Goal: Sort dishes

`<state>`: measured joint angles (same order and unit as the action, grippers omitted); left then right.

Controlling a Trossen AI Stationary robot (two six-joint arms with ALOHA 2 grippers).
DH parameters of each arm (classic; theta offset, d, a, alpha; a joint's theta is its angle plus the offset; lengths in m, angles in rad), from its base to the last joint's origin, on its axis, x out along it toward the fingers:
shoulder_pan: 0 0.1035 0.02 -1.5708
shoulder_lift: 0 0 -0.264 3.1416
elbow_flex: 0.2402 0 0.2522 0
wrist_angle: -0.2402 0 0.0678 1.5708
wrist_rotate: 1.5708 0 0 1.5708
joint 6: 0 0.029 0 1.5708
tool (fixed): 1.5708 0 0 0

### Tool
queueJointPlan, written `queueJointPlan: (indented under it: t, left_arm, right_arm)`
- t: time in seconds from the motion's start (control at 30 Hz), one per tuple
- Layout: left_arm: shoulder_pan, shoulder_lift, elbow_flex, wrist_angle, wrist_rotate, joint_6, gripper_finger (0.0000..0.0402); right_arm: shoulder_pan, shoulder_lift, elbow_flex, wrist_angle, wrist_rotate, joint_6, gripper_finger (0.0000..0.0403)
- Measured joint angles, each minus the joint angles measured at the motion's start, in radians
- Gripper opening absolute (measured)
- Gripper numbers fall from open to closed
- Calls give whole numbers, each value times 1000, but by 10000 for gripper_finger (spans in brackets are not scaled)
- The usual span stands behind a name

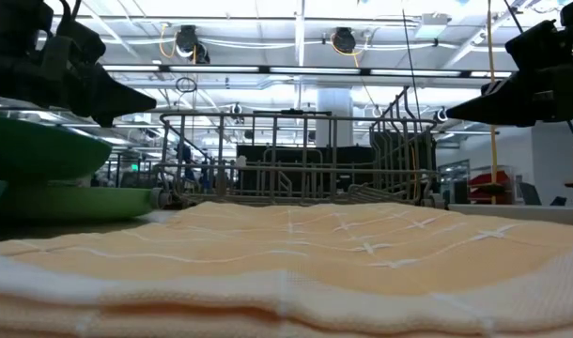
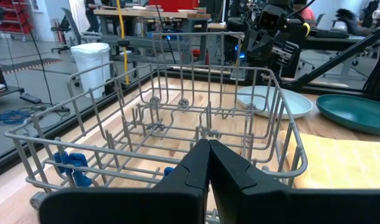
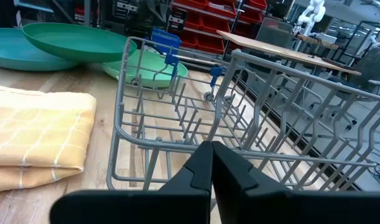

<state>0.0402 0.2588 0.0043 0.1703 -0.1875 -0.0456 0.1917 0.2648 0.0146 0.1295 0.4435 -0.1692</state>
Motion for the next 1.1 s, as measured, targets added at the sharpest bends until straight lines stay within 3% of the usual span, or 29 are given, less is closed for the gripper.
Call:
queueJointPlan:
  t: [0.77, 0.83, 1.03, 1.1]
  left_arm:
    - [0, 0, 0, 0, 0, 0, 22]
    - [6, 1, 0, 38, -55, -2, 22]
    - [12, 11, 0, 356, -196, -393, 22]
    - [12, 11, 5, 451, -182, -462, 22]
  right_arm:
    - [0, 0, 0, 0, 0, 0, 0]
    - [0, 0, 0, 0, 0, 0, 0]
    - [0, 0, 0, 0, 0, 0, 0]
    - [0, 0, 0, 0, 0, 0, 0]
